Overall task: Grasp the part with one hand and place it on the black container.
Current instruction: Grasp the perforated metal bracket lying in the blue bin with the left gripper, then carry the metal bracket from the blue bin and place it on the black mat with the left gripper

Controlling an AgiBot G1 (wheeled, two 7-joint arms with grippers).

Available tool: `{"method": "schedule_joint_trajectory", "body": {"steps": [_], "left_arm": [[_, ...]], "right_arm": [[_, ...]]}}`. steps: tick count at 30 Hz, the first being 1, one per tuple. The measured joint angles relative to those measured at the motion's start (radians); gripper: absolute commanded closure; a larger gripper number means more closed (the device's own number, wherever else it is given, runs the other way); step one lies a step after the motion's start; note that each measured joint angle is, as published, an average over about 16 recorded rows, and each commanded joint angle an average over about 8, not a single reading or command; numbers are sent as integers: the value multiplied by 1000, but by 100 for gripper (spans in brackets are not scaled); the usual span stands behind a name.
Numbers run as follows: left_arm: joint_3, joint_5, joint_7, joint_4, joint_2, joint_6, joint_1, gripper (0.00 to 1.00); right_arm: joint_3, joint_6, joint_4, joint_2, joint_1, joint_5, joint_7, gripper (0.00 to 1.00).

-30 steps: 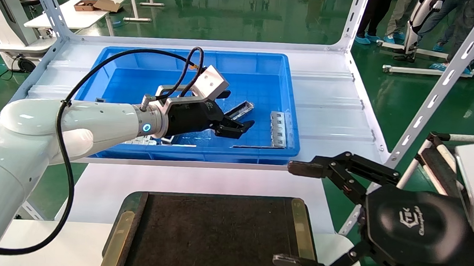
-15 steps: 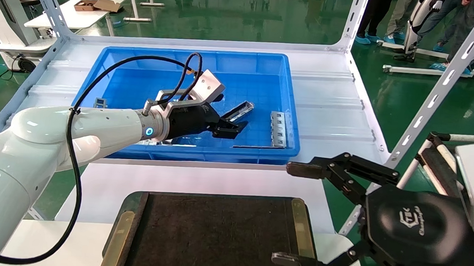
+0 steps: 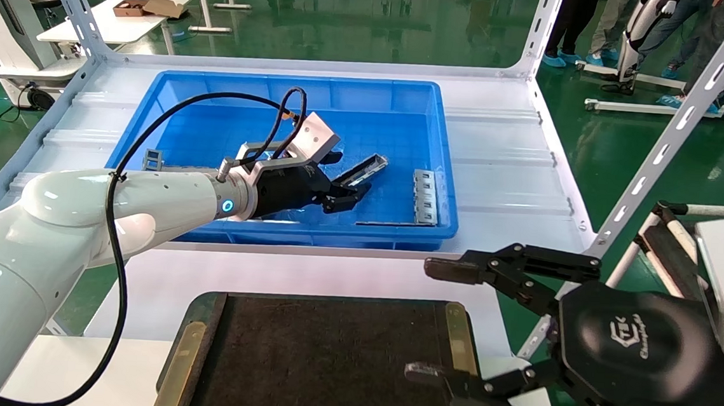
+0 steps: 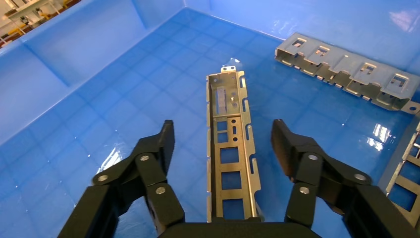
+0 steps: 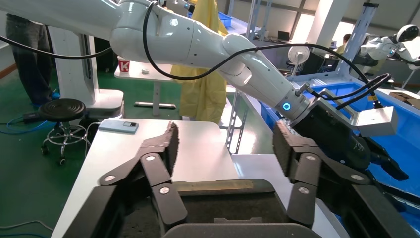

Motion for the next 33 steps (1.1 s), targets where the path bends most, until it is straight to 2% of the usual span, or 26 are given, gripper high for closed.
{"method": "schedule_joint_trajectory", "body": {"steps": [21, 27, 33], "left_arm": [[88, -100, -10, -1, -2, -8, -6, 100], [96, -142, -12, -6, -7, 28, -26, 100], [86, -194, 4, -12, -25, 116, -57, 100]], "right_arm": [[0, 0, 0, 0, 0, 0, 0, 100], [-1, 0, 0, 0, 0, 0, 0, 100], [-1, 0, 0, 0, 0, 0, 0, 100]]}}
